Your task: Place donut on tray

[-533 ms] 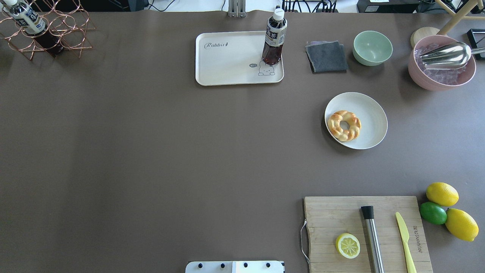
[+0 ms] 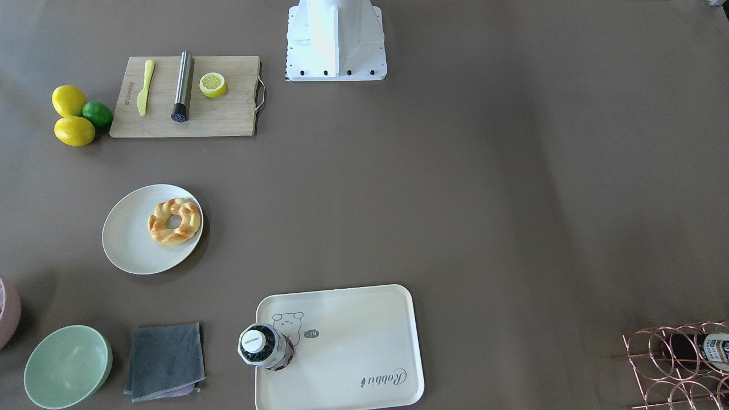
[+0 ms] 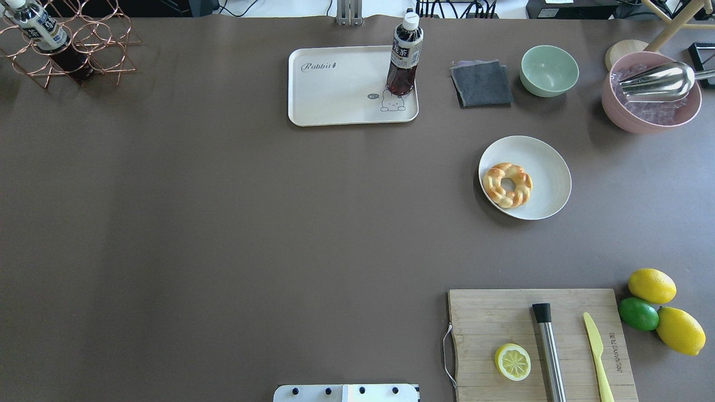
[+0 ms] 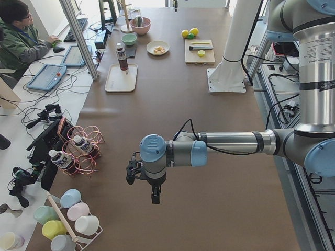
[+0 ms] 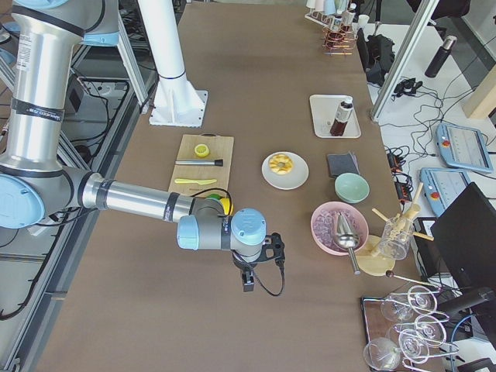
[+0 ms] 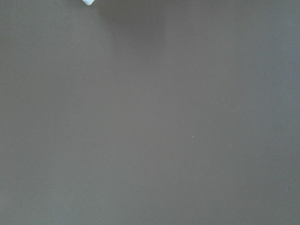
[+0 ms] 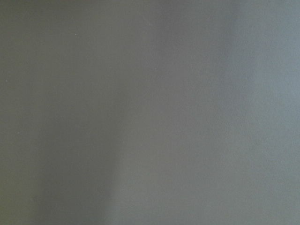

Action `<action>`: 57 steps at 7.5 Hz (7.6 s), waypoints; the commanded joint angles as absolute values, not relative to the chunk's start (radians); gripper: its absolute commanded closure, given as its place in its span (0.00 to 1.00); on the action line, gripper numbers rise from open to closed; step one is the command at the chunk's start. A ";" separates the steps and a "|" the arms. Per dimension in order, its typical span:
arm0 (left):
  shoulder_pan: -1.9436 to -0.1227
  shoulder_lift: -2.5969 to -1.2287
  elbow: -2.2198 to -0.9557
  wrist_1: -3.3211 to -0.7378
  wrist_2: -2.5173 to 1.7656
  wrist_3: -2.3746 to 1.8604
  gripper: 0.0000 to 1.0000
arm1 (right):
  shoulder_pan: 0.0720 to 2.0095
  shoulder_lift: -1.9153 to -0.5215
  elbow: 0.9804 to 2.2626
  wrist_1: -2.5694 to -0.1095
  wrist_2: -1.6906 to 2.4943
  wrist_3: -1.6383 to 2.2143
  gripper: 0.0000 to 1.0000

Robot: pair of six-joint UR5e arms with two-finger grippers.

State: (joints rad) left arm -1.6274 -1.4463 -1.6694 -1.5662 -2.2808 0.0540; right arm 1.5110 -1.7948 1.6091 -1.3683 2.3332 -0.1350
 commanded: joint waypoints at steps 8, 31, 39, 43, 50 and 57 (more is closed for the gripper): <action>-1.629 -1.457 -1.735 -1.574 -2.280 0.051 0.02 | 1.511 -1.793 1.605 -1.368 2.333 -0.137 0.00; -1.513 -1.563 -1.664 -2.066 -2.583 -0.313 0.02 | 1.023 -1.451 1.515 -0.962 2.299 0.714 0.03; -1.511 -1.563 -1.663 -2.068 -2.580 -0.308 0.02 | 0.940 -1.439 1.486 -0.876 2.209 0.983 0.41; -1.511 -1.551 -1.664 -2.098 -2.580 -0.313 0.02 | 0.934 -1.440 1.497 -0.876 2.203 1.037 1.00; -1.505 -1.598 -1.687 -2.102 -2.620 -0.504 0.02 | 0.797 -1.144 1.586 -0.893 2.151 1.406 1.00; -1.312 -1.732 -1.707 -2.123 -2.640 -0.845 0.13 | 0.528 -0.619 1.572 -1.374 1.847 1.686 1.00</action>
State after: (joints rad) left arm -1.3431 -1.7119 -1.6963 -2.1210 -2.6432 -0.8066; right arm 0.5678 -0.7018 1.5741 -1.2821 1.8863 1.6458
